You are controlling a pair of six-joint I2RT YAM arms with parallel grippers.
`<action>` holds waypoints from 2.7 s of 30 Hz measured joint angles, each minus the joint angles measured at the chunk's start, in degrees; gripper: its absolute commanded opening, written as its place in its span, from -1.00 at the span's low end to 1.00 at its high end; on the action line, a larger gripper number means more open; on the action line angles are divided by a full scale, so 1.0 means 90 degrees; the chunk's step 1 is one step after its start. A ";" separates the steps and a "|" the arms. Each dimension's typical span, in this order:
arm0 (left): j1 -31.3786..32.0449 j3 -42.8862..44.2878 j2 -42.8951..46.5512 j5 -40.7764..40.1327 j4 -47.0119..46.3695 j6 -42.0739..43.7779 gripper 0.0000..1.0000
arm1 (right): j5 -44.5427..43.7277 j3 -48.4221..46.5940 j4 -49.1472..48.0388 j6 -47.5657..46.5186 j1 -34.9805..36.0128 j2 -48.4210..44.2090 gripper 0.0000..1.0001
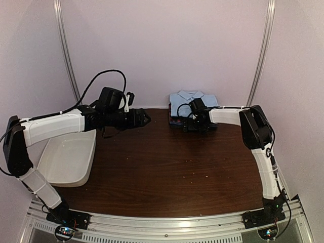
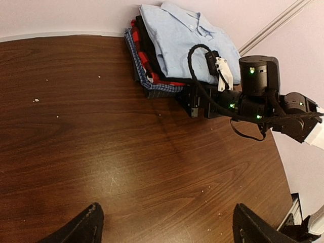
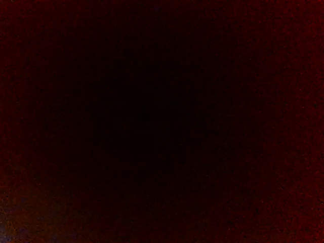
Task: Fold and stack the long sleeve shirts
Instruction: Move the square-folded shirt to the corner of the board, then reset both arms
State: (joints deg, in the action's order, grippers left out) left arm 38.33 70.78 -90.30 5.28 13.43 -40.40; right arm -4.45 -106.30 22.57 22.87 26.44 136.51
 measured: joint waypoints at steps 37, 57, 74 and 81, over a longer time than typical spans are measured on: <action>0.0000 -0.0328 0.0284 0.0109 -0.0168 0.0151 0.81 | 0.0653 0.4194 -0.0520 0.0338 0.0170 -0.5161 1.00; 0.0002 -0.1093 0.1316 -0.0573 -0.0372 0.0760 0.81 | 0.0561 0.6013 -0.1044 0.0350 0.0168 -0.8859 1.00; 0.0002 -0.1168 0.1430 -0.1052 -0.0498 0.0865 0.81 | 0.0321 0.6496 -0.1355 0.0257 0.0168 -0.9804 1.00; 0.0002 -0.1178 0.1430 -0.1093 -0.0525 0.0884 0.81 | 0.0301 0.6509 -0.1443 0.0214 0.0168 -0.9789 1.00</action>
State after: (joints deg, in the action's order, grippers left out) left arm 38.35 60.18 -77.43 -4.56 8.71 -32.45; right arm -1.74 -47.72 9.58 24.80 27.94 48.40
